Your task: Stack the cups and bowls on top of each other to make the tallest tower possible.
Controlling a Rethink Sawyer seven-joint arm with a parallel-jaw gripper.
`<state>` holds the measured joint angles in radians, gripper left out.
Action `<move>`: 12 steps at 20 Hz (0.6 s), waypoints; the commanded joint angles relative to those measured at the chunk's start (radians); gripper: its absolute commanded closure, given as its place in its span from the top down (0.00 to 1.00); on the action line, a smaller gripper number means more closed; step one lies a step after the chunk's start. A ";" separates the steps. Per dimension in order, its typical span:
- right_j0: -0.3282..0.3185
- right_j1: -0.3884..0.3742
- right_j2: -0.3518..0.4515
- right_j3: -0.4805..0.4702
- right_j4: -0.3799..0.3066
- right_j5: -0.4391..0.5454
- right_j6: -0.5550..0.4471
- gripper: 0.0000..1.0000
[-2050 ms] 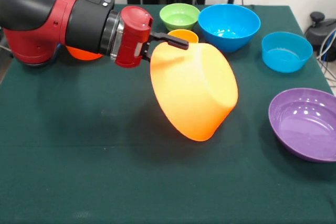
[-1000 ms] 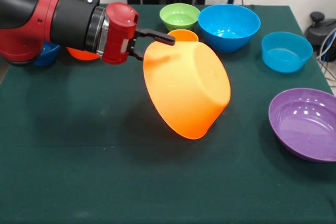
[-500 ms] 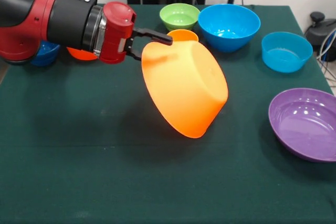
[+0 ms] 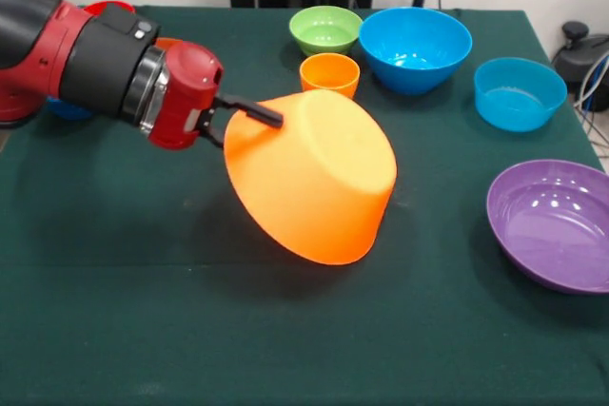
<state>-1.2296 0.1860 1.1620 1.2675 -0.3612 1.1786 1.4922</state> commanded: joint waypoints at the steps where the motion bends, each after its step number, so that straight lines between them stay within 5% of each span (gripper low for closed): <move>1: 0.049 -0.001 -0.133 -0.125 -0.219 -0.177 -0.406 1.00; 12: 0.084 -0.144 -0.199 -0.050 -0.376 -0.383 -0.306 1.00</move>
<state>-1.2029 0.1101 1.1598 1.2649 -0.4501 1.0025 1.4624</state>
